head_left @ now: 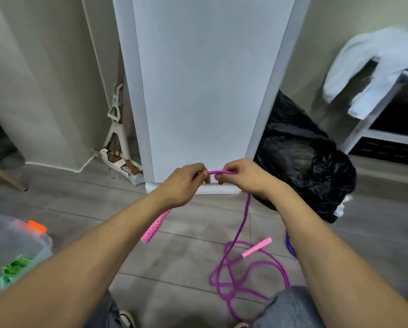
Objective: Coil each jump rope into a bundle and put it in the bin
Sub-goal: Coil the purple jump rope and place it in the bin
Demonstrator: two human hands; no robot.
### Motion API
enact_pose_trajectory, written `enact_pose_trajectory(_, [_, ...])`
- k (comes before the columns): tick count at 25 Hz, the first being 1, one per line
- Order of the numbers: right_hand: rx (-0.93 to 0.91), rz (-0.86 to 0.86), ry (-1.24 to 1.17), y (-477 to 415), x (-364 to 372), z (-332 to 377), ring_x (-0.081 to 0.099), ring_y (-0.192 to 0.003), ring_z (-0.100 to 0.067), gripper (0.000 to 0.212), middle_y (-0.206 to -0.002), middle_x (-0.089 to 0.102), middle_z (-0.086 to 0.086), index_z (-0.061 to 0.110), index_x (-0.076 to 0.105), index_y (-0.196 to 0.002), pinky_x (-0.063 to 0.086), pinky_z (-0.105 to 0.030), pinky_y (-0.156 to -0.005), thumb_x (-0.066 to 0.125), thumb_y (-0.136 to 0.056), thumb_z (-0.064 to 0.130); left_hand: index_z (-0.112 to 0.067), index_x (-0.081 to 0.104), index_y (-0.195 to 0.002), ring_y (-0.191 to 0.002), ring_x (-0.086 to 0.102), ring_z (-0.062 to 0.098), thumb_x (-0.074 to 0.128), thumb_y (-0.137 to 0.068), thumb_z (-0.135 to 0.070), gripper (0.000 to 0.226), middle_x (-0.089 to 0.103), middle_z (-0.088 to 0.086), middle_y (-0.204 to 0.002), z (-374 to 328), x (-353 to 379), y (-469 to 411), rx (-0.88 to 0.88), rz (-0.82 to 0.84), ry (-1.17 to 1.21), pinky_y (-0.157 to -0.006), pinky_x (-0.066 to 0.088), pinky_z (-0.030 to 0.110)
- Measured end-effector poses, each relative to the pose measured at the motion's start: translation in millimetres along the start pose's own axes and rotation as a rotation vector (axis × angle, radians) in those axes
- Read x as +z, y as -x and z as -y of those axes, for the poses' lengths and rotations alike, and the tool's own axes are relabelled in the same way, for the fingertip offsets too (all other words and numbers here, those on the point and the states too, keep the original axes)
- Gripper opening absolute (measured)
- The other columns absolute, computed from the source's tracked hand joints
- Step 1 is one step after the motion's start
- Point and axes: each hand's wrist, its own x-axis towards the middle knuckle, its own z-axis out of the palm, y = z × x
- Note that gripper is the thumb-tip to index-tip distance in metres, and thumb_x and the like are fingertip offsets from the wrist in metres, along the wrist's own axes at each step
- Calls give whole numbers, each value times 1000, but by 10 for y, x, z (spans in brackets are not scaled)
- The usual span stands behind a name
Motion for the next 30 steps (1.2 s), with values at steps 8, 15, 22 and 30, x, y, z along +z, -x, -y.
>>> enact_pose_trajectory(8, [16,-434,73,119,-148,-54,48,-52,-13,31,-56,56,3,23,72,-72,38,-29,-54,65,-94,43,-10,63,-90,-59,53,19,39,-105,-20,30,53,3,-71,360,-451,62,-325,-257,441,-70,52,39])
enact_pose_trajectory(15, [-81,-274,-230,-28,275,201,67,-103,-4,41,-107,68,4,33,56,-127,50,-24,-92,74,-91,27,-7,61,-92,-46,25,10,41,-106,-18,27,41,-2,-62,237,-407,19,-220,-33,763,-46,26,23])
enact_pose_trajectory(22, [-128,-177,-339,-145,451,267,50,-48,-18,19,-52,53,7,19,72,-85,44,-36,-55,62,-99,25,-15,64,-87,-44,33,9,42,-104,-25,29,47,-7,-61,240,-477,-28,-224,-171,554,-47,29,25])
enact_pose_trajectory(30, [7,-413,-207,-127,305,126,28,-40,-6,34,-45,41,13,16,77,-103,24,-19,-42,43,-102,11,-7,59,-91,-45,44,14,37,-105,-11,26,60,8,-71,326,-564,-65,-471,-419,1010,-44,35,23])
